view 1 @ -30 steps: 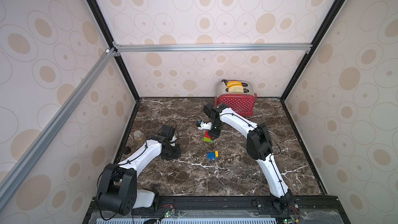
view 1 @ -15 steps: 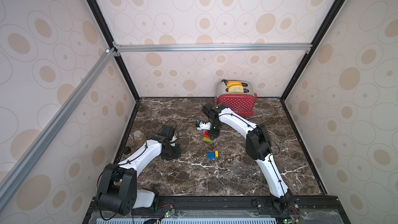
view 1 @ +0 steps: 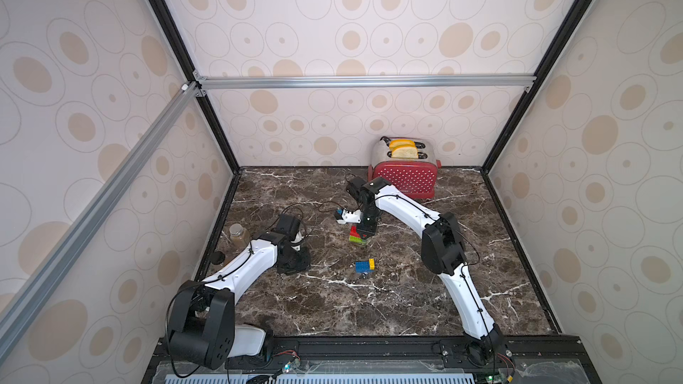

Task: Assemble the number 5 with lego
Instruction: Assemble the lego brick with the lego brick.

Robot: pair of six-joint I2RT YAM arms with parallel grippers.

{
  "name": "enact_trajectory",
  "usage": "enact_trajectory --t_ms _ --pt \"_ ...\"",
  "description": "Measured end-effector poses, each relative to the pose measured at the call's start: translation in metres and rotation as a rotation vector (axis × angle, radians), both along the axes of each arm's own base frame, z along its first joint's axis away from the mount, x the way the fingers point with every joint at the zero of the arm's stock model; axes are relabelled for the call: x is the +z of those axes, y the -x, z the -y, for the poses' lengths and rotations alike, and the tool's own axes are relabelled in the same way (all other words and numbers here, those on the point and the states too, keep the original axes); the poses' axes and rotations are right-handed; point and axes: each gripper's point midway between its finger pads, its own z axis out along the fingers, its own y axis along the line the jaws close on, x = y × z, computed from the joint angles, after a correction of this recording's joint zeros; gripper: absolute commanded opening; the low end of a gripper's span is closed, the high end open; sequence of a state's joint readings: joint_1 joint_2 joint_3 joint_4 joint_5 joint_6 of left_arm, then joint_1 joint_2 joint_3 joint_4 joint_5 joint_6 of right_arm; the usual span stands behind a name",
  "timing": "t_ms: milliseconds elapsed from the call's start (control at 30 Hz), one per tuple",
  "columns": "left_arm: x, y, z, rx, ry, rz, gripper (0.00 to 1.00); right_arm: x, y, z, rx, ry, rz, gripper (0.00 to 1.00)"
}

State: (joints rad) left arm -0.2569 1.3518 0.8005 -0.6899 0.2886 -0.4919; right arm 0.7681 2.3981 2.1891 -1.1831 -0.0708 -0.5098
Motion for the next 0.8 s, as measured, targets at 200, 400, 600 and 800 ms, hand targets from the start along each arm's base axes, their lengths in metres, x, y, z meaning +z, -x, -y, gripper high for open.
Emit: enact_trajectory --t_ms 200,400,600,800 --pt "0.0000 0.0001 0.0000 0.000 0.000 0.000 0.31 -0.0015 -0.0007 0.0001 -0.001 0.009 0.000 0.31" --pt "0.0000 0.0001 0.0000 -0.003 0.000 0.000 0.31 -0.0030 -0.0016 0.0010 -0.014 0.039 0.009 0.31" --pt "0.0000 0.0001 0.0001 -0.007 -0.001 0.001 0.31 -0.0048 -0.0004 0.0009 -0.018 0.056 0.018 0.31" --pt "0.0000 0.0001 0.0000 -0.008 -0.001 0.002 0.31 -0.0061 -0.0007 0.0013 -0.035 0.064 0.018 0.31"
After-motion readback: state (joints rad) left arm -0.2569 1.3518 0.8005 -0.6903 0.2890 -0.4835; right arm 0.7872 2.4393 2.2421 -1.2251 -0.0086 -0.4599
